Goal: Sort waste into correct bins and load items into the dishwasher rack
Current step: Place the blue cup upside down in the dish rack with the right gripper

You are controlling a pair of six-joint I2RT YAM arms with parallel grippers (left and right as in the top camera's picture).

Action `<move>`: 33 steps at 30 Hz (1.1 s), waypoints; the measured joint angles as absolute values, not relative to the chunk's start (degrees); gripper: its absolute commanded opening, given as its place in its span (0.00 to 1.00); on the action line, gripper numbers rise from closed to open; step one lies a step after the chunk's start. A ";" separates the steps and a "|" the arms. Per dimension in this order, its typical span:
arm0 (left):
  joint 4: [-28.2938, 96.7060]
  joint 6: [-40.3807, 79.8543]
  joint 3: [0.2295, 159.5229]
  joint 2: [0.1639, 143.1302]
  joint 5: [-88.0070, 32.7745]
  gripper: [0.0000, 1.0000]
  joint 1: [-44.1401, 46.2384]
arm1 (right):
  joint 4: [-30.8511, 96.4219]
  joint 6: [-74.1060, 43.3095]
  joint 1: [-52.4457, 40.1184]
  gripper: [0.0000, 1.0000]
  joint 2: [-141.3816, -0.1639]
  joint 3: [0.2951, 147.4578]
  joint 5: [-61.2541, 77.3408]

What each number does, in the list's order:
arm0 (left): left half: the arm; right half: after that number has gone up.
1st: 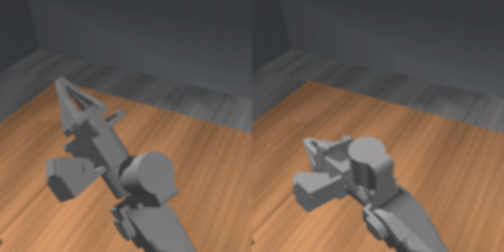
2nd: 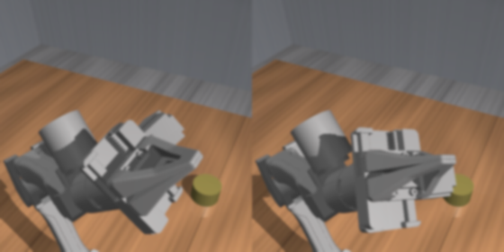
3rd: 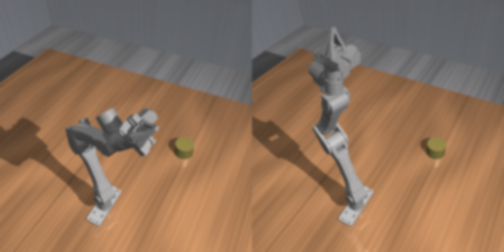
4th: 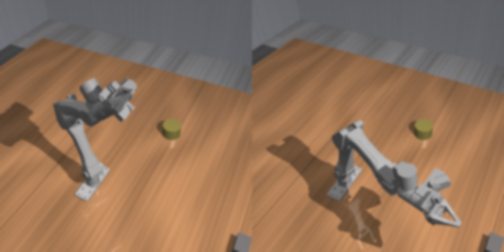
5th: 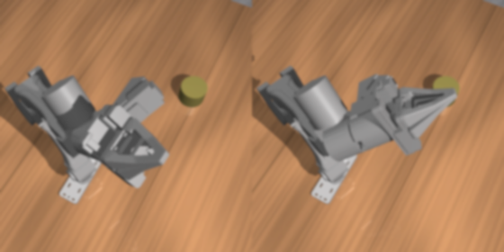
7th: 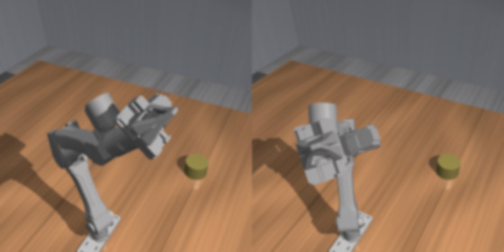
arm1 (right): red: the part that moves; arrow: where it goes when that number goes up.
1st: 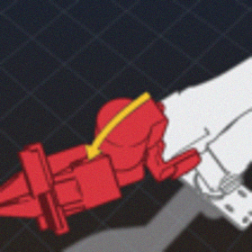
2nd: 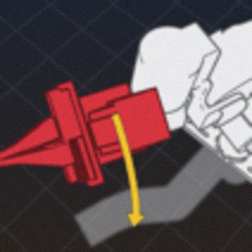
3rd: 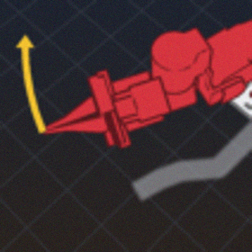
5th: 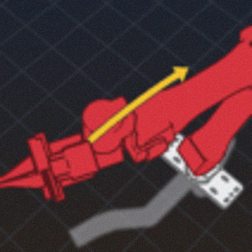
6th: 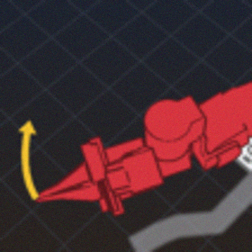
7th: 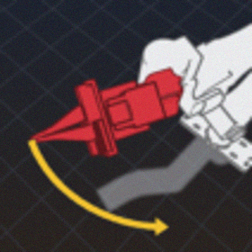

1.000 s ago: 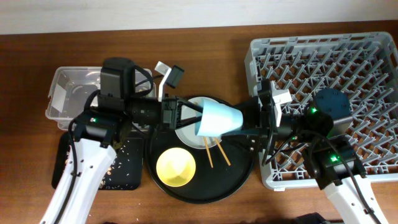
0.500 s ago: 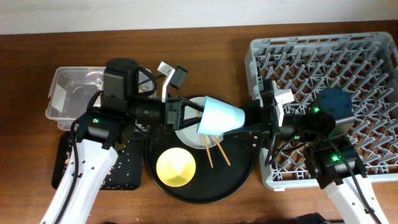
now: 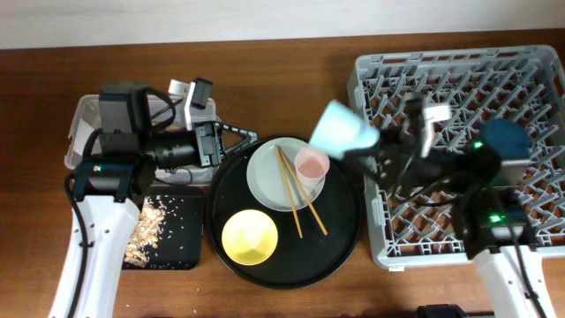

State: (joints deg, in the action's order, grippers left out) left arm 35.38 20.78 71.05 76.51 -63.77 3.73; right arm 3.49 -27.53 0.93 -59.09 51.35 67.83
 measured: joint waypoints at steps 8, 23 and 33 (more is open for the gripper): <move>40.12 19.81 71.02 76.51 -55.96 0.34 3.73 | 28.56 -22.90 12.95 0.48 -59.09 52.29 50.57; 46.11 17.67 70.98 76.51 -39.62 0.35 8.95 | 62.26 -8.12 7.57 0.46 -68.40 63.72 14.85; 46.52 17.52 70.98 76.51 -35.94 0.35 9.47 | 62.13 -7.51 5.19 0.49 -76.25 63.77 8.40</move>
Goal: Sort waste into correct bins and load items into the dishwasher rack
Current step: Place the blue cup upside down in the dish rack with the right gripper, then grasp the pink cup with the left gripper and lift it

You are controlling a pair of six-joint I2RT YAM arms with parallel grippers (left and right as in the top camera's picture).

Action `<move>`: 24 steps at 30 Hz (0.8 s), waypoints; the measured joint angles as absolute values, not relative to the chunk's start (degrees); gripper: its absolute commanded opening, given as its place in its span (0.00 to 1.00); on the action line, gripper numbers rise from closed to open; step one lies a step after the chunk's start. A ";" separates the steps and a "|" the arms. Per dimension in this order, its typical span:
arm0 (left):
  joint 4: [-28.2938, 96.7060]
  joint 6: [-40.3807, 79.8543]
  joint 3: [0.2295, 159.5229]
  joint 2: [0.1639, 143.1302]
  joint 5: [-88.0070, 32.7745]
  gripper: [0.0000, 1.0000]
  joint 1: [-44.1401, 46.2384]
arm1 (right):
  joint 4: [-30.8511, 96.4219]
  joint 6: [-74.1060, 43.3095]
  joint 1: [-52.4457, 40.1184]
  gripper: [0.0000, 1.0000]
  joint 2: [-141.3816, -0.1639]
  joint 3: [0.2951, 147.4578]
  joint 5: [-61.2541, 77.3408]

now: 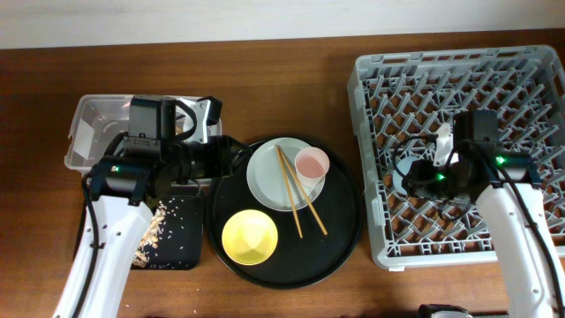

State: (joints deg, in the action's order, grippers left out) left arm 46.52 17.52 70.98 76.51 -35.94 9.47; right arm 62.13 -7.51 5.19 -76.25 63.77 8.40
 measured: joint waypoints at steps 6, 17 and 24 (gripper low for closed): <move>46.57 17.52 70.98 76.51 -35.92 0.36 9.47 | 62.19 -7.44 5.10 0.75 -78.17 63.77 9.06; 46.65 17.56 70.98 76.51 -30.24 0.34 14.85 | 66.26 -7.44 5.08 0.78 -78.17 68.23 12.25; 33.95 21.26 70.87 89.19 -14.46 0.34 30.33 | 73.30 -6.42 5.08 0.84 -76.12 76.51 16.21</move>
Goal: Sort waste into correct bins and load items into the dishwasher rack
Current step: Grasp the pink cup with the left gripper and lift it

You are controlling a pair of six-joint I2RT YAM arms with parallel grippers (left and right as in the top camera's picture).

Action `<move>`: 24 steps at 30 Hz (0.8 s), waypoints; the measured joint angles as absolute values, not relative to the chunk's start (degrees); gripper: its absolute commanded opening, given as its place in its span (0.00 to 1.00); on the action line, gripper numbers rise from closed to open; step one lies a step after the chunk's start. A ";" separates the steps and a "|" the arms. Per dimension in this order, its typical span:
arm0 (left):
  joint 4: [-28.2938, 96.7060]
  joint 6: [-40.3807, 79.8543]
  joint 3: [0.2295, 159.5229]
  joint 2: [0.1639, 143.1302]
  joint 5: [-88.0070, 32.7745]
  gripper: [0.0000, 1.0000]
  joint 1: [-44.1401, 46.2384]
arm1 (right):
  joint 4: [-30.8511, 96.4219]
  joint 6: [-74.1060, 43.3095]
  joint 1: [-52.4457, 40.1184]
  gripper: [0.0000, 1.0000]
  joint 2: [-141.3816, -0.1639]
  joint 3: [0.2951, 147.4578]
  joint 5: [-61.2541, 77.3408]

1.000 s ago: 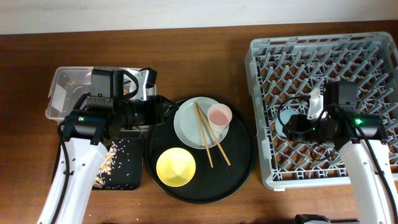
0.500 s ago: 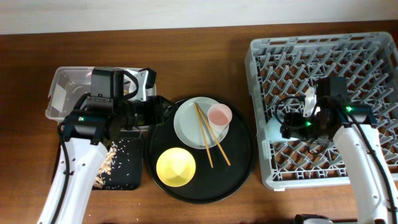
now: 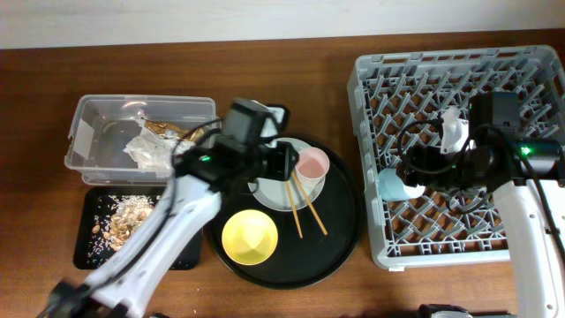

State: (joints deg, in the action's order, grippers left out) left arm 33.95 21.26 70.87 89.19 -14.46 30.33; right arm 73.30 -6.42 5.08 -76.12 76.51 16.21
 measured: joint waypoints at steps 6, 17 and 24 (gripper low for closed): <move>28.36 23.88 70.72 101.12 -10.87 0.34 30.92 | 73.30 -6.02 5.08 0.85 -76.12 76.51 16.21; 27.57 24.23 70.72 104.16 -10.35 0.10 31.75 | 73.30 -6.00 5.08 0.85 -76.12 76.51 15.05; 27.57 24.91 70.72 104.16 -9.17 0.01 32.21 | 72.99 -5.76 5.08 0.85 -76.12 76.51 15.05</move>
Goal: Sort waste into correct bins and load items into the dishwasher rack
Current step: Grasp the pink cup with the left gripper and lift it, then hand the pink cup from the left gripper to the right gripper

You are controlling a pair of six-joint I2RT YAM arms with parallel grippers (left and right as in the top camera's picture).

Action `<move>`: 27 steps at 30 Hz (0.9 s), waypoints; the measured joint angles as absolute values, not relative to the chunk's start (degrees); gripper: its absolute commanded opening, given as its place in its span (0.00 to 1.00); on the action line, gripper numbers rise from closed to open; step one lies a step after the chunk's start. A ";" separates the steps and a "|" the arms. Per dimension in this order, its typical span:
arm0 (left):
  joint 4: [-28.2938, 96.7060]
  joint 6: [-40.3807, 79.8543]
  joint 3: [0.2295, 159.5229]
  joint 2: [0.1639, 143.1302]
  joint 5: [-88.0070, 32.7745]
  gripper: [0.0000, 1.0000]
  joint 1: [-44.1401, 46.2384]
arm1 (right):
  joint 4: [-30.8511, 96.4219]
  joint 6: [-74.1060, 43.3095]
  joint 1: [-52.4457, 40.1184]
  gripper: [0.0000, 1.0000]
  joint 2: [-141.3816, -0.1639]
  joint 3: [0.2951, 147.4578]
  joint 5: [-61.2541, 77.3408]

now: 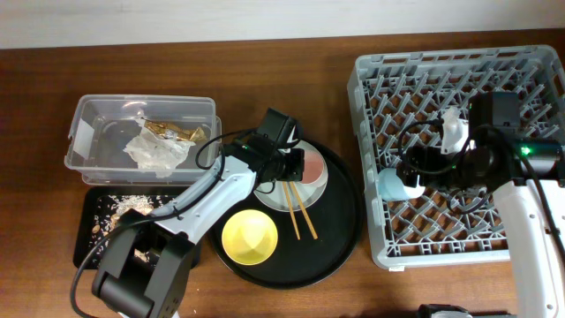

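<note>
My left gripper (pixel 284 168) is low over the white plate (pixel 320 181) on the round black tray (pixel 340 238), covering the top ends of the wooden chopsticks (pixel 302 215), beside the pink cup (pixel 312 164); its jaws are hidden from above. A yellow bowl (pixel 250 237) sits at the tray's front. My right gripper (pixel 409 170) is down in the grey dishwasher rack (pixel 371 106), its tips at a light blue cup (pixel 388 184) lying in the rack's left side. Whether it still grips the cup is unclear.
A clear plastic bin (pixel 88 132) at the left holds crumpled wrappers (pixel 154 146). In front of it a flat black tray (pixel 88 247) carries food scraps. The left arm's links stretch across that tray and the round tray's left edge.
My left gripper has moved right and a little forward, from the plate's left rim to over the chopsticks' upper ends. The right arm and the blue cup have kept their place.
First my right gripper carried the light blue cup over the tray's right side while my left one hovered at the bin. Then the right arm was down in the rack. Later the cup lay in the rack and the left gripper had crossed to the plate, now on the chopsticks.
</note>
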State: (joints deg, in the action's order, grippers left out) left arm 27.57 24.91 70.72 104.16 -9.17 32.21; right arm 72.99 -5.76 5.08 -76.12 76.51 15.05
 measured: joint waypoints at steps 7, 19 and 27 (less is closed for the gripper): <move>29.12 24.95 74.63 93.91 -30.30 0.00 22.68 | 73.93 3.88 5.10 0.99 -75.90 88.31 31.73; 22.44 24.93 76.62 83.26 -79.15 0.00 14.52 | 74.76 26.46 0.64 0.99 -75.96 88.33 72.58; 20.84 24.95 76.62 83.26 -80.23 0.00 16.34 | 73.12 29.26 -7.84 0.72 -77.32 88.31 73.34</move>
